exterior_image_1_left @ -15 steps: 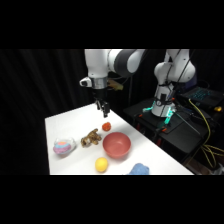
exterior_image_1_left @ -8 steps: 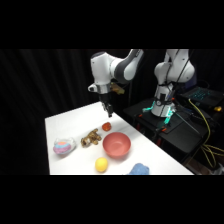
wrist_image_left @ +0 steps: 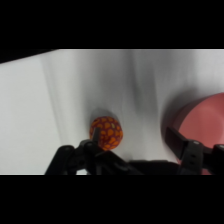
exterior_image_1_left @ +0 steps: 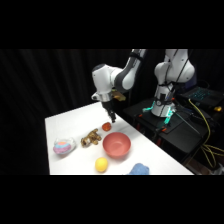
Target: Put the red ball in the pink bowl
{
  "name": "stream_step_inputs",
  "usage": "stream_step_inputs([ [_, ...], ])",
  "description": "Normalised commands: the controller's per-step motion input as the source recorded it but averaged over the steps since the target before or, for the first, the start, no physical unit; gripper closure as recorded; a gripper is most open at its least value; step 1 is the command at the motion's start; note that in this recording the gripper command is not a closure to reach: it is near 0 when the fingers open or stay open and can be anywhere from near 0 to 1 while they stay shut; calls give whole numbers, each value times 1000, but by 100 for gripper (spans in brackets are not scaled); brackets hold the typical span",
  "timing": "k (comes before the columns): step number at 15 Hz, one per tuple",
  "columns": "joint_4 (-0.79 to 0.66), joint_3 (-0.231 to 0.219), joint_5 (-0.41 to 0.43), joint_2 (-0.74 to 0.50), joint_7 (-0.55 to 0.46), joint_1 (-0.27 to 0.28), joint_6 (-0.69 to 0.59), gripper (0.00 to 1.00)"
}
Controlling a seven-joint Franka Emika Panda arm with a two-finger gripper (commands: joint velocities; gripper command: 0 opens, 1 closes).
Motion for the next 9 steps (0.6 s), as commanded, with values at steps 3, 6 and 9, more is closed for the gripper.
stream_step_inputs([
  [3, 220, 18, 173, 333, -284, -99, 105, 0],
  [6, 297, 16, 138, 332, -302, -125, 52, 0],
  [9, 287, 48, 159, 293, -302, -127, 35, 0],
])
